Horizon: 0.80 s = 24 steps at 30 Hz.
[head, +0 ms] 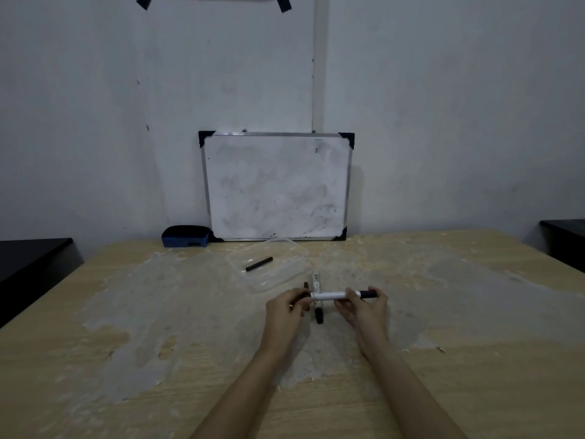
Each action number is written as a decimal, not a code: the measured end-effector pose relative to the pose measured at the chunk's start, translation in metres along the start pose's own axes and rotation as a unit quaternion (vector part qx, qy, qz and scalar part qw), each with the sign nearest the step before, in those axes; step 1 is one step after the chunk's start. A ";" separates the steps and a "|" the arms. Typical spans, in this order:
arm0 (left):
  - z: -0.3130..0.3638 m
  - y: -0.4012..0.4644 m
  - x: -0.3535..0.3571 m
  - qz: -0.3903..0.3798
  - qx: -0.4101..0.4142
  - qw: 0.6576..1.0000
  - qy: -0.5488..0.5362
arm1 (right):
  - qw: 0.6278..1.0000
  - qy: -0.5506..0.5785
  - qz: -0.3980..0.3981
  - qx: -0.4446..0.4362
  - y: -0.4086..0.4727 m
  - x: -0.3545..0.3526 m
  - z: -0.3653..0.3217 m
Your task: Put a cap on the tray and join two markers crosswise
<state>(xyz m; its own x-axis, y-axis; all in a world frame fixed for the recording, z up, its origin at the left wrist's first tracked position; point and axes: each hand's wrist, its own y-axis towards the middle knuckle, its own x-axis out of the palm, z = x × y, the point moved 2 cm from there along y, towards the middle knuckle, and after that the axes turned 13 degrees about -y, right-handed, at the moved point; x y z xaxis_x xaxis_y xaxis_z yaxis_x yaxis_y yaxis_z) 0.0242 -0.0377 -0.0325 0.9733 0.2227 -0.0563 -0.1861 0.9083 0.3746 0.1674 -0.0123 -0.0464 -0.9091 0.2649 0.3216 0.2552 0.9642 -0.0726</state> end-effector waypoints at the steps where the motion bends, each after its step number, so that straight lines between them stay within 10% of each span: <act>1: -0.001 0.000 0.000 -0.003 0.000 1.000 0.007 | 1.000 -0.004 -0.002 -0.002 0.000 0.000 0.000; 19: 0.003 -0.002 0.006 0.019 -0.060 0.997 -0.051 | 0.998 -0.017 0.002 -0.058 -0.002 0.000 -0.009; 24: -0.001 -0.013 0.027 -0.103 0.011 0.963 0.247 | 0.932 -0.210 0.150 -0.254 -0.005 -0.005 -0.015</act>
<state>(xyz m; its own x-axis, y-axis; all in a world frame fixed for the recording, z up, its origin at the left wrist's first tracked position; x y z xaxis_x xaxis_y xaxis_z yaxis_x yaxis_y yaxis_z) 0.0523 -0.0430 -0.0399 0.8052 0.1843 -0.5637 0.0124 0.9451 0.3266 0.1755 -0.0184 -0.0333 -0.7937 0.6066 -0.0465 0.5446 0.7425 0.3900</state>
